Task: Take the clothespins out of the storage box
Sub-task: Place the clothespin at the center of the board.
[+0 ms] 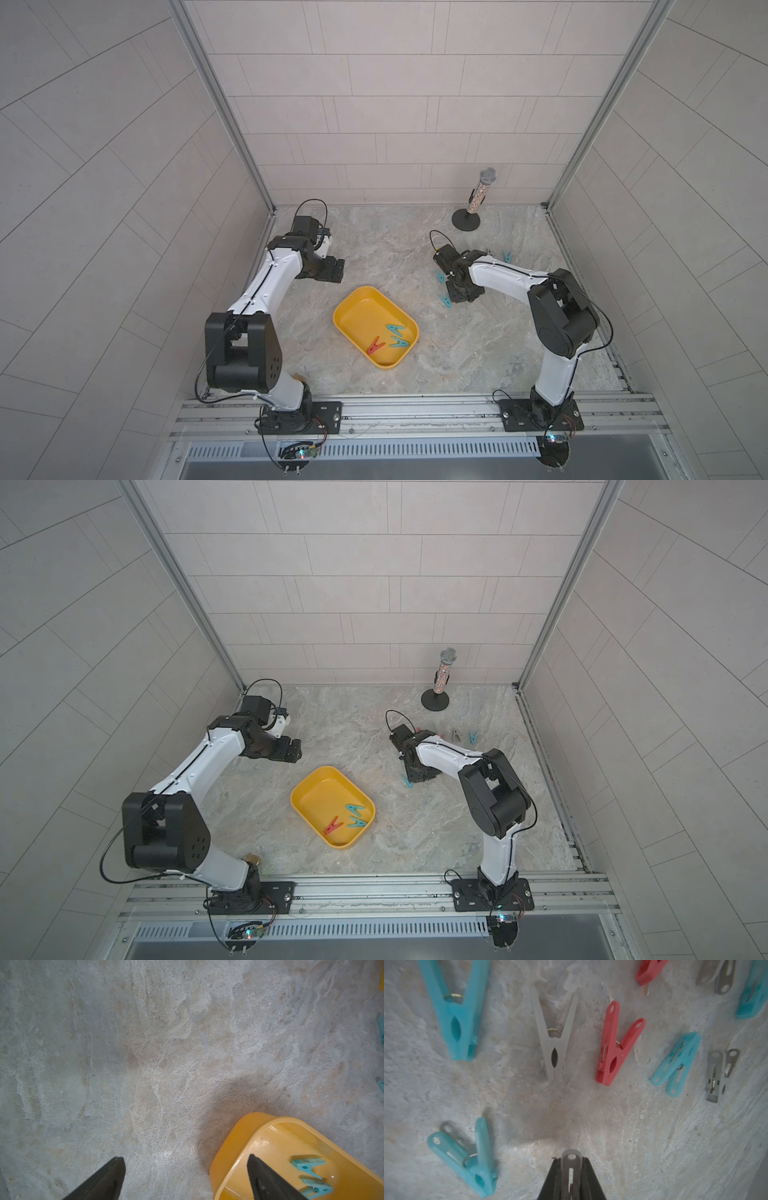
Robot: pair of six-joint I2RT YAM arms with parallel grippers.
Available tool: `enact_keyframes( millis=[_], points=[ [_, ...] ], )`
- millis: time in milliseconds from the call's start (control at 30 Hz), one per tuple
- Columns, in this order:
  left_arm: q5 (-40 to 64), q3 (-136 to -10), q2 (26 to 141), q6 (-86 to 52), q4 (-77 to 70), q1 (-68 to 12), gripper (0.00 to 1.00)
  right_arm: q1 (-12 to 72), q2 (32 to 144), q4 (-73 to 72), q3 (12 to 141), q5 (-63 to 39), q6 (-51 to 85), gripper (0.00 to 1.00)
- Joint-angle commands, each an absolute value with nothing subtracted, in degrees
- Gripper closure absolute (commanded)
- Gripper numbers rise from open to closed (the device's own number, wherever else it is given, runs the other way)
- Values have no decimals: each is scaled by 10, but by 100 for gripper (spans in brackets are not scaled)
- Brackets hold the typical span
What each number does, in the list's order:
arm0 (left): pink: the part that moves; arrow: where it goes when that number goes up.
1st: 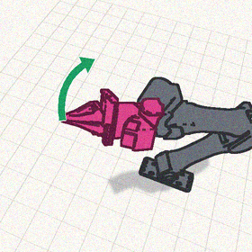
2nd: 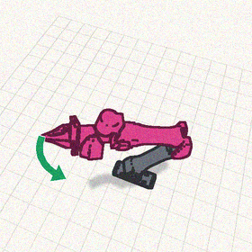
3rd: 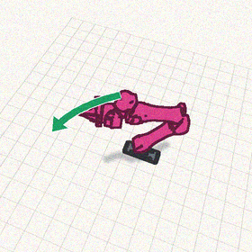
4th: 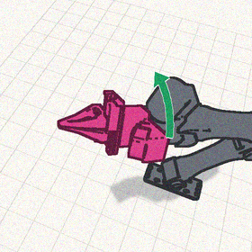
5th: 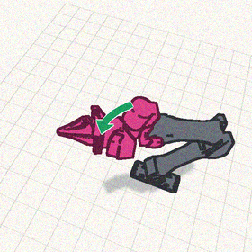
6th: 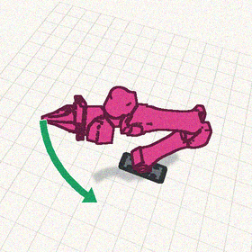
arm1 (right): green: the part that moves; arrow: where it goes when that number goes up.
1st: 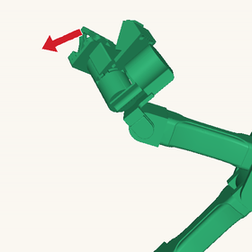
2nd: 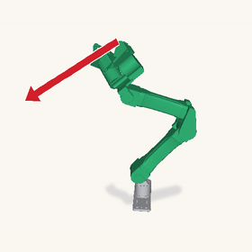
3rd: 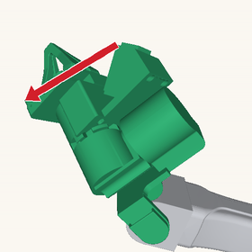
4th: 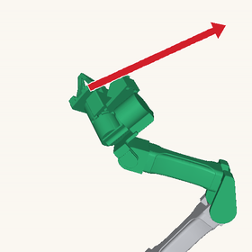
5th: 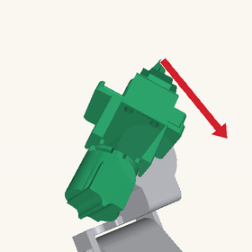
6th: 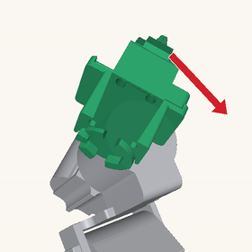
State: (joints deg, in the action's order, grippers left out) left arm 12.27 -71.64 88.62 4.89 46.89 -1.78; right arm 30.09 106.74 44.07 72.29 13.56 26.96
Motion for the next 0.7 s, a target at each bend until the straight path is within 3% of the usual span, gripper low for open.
enact_keyframes(
  millis=[0, 667],
  points=[
    [115, -709, 883, 47, 469, -19, 0, 305, 1081, 438, 724, 158, 270, 92],
    [122, -707, 877, 48, 471, -16, 0, 323, 1118, 426, 732, 180, 280, 78]
  ],
)
